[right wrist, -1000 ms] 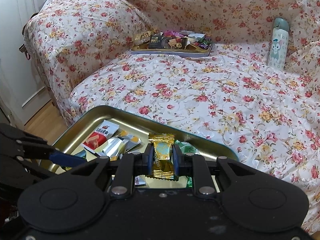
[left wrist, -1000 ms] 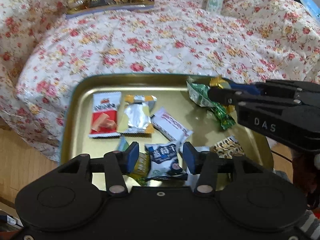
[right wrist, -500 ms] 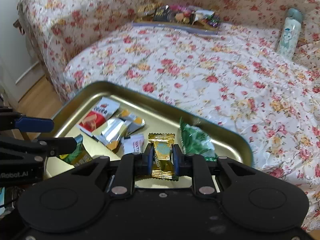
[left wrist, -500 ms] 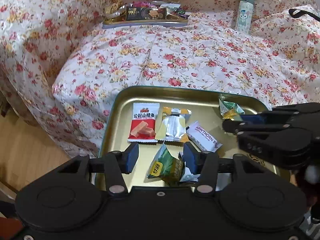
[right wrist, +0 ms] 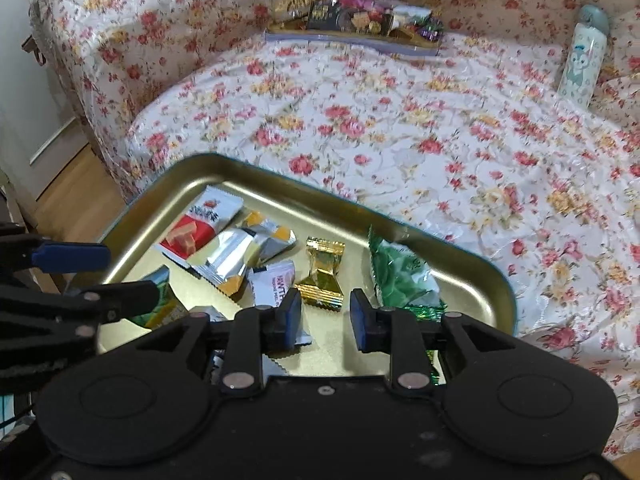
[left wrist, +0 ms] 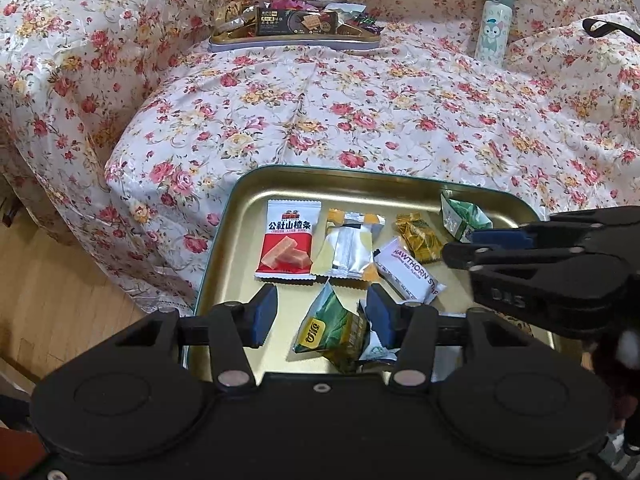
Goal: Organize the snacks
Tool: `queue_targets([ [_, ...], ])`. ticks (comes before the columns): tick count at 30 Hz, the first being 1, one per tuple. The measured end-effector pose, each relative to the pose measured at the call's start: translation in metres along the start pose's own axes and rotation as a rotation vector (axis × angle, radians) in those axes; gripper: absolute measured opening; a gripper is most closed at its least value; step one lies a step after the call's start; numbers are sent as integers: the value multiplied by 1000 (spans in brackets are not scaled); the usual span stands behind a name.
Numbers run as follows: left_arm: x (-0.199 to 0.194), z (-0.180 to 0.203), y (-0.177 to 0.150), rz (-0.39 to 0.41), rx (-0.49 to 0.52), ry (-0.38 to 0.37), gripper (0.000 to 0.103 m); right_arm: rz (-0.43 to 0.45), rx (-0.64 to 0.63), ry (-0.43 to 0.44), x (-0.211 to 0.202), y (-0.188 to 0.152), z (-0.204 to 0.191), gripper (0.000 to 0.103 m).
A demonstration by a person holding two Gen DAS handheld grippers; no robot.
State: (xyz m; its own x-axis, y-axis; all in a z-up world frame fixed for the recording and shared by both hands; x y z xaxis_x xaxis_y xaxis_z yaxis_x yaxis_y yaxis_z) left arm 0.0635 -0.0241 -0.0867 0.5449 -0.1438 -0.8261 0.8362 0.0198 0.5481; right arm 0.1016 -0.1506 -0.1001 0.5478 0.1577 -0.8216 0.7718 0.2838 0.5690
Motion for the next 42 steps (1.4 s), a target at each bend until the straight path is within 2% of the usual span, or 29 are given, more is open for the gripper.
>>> queue_targets([
  [6, -4, 4, 3, 30, 7, 14, 57, 105, 46, -84, -38, -2, 7, 39],
  [9, -6, 7, 4, 50, 14, 22, 57, 154, 86, -128, -58, -7, 12, 51],
  [13, -9, 10, 5, 71, 27, 29, 57, 181, 133, -151, -77, -17, 14, 52],
  [18, -13, 15, 4, 87, 38, 18, 60, 207, 121, -214, -92, -30, 9, 58],
  [28, -17, 22, 0, 97, 57, 4, 60, 199, 140, -240, -101, -46, 1, 67],
  [42, -18, 22, -3, 88, 52, 2, 60, 146, 213, -244, -91, -62, 5, 72],
])
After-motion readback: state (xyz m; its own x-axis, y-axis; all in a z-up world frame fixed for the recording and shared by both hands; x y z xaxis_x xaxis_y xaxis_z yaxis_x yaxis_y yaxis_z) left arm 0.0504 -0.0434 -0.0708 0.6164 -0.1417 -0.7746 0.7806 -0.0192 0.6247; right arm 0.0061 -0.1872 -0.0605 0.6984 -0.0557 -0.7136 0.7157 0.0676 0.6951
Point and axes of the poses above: each gripper's, at about its wrist camera, not at the fingertips, and x roughly the way its jaws point, z to its right, y to its top, the point moved 6 cm from there along x, roughly the way its jaws point, and after that the axes turned 8 degrees about -x, right-handed, at the moved point
